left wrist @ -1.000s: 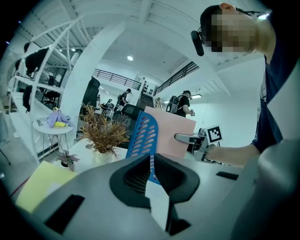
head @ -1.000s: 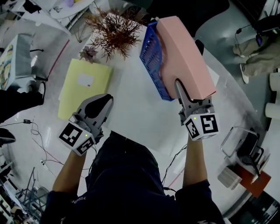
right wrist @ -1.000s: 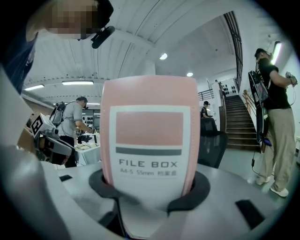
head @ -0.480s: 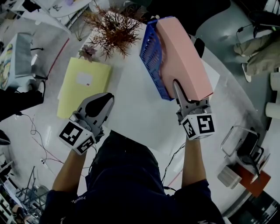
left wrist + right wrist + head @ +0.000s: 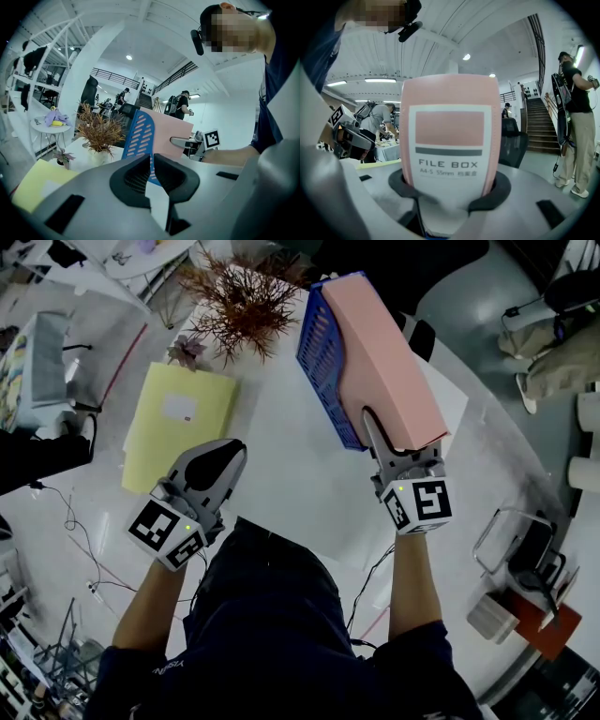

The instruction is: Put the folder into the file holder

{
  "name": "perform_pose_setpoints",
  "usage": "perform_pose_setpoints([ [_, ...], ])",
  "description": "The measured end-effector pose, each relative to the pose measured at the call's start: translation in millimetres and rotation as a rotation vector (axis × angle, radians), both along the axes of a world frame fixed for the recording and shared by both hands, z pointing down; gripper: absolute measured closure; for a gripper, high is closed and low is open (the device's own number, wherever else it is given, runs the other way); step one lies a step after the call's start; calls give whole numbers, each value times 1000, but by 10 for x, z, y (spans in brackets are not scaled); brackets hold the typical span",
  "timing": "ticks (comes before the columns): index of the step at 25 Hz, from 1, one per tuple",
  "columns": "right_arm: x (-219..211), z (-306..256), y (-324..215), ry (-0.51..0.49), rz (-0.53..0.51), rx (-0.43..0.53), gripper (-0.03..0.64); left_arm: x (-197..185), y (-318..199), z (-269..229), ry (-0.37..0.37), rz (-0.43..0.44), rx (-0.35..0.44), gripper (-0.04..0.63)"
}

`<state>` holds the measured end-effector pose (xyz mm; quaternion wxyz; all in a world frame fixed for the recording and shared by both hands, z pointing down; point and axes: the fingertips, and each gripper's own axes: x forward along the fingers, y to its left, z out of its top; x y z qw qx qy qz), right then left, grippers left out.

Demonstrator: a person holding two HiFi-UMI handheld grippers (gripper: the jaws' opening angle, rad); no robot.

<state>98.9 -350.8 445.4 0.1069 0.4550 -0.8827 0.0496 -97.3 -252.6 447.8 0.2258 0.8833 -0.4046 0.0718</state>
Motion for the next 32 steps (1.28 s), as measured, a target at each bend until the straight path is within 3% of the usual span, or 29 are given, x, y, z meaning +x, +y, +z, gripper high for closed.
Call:
perform_pose_setpoints([
  [32,168,37,341,43,60,-59,264,108,570,-235,4,23,49,545],
])
